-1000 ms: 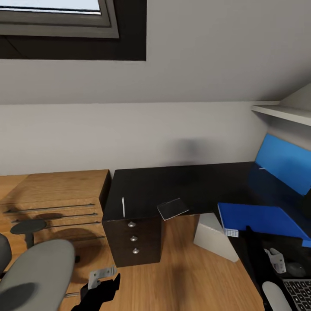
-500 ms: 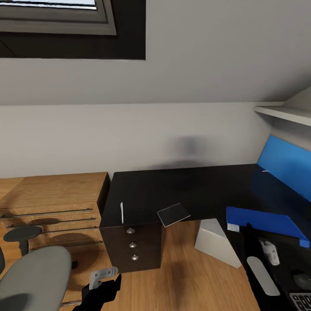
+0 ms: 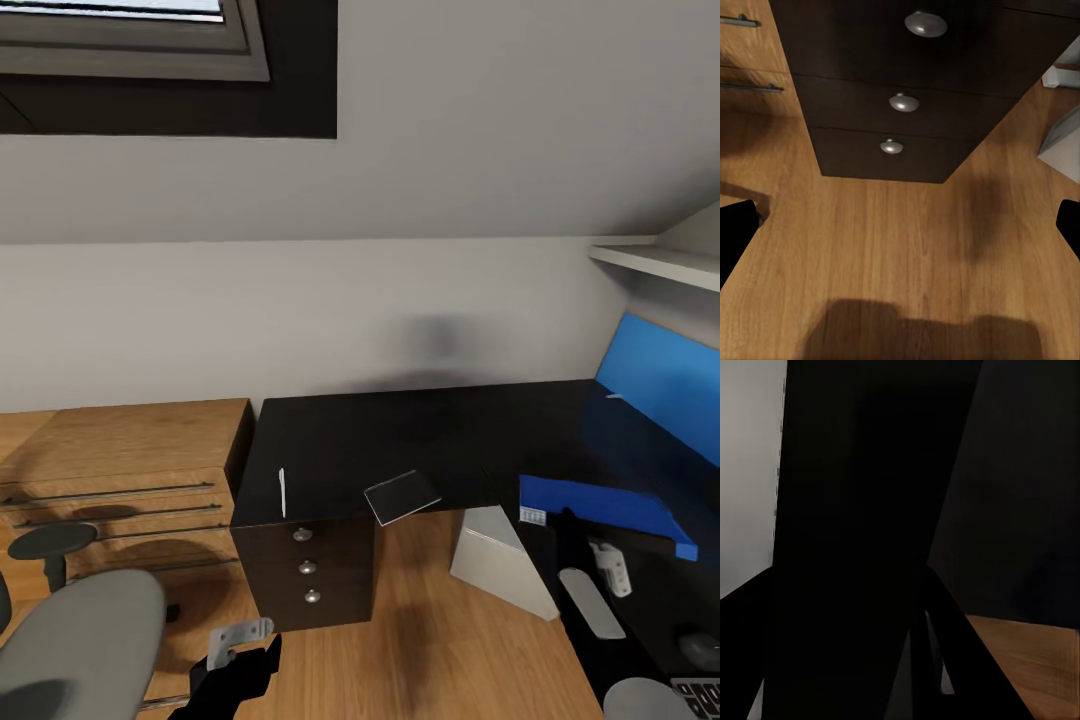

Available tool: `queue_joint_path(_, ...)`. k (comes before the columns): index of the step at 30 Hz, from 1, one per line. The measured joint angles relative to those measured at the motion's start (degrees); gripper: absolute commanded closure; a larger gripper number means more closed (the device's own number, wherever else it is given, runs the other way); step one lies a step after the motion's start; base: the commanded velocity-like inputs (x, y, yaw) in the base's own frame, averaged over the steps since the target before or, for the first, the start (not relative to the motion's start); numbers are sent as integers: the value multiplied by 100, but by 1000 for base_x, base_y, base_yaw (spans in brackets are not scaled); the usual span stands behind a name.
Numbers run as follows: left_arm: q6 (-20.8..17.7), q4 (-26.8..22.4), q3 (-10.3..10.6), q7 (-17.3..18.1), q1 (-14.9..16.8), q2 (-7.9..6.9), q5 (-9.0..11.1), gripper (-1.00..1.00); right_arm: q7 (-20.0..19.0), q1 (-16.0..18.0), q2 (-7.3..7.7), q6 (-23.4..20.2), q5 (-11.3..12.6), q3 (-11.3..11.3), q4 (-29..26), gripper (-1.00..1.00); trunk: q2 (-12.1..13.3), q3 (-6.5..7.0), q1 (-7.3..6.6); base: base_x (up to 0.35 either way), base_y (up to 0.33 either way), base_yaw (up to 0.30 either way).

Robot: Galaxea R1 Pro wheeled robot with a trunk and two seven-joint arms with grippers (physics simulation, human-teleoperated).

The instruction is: In the bedroom, organize the workspace by keeping the computer under the desk, ensuring the monitor is on the desk, placing the keyboard on the desk next to the monitor, placing the mouse on the desk next to the keyboard, moving the folder from the swivel chair onto the desk next to the mouse, stacking the notebook on top of the folder with the pen on top of the notebook, and positioning the swivel chair next to the desk.

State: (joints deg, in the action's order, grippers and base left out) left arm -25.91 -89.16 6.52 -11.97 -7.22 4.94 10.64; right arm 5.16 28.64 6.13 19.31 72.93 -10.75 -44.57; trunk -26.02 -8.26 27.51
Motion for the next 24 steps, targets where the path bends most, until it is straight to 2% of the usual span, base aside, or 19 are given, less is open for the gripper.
queue_joint_path(12,-8,-4,-9,-9,0,-1,9,-100,-2,-1,-26,-8,32,-3,192,100,0,0,0,0,0,-3)
queue_joint_path(18,-9,-6,-7,-10,1,-1,8,-100,-2,-2,-25,-8,36,0,256,100,0,0,0,0,0,-185)
queue_joint_path(24,-8,-29,-14,-16,0,-1,11,-100,1,-1,-26,-8,36,1,263,100,0,0,0,0,0,-47)
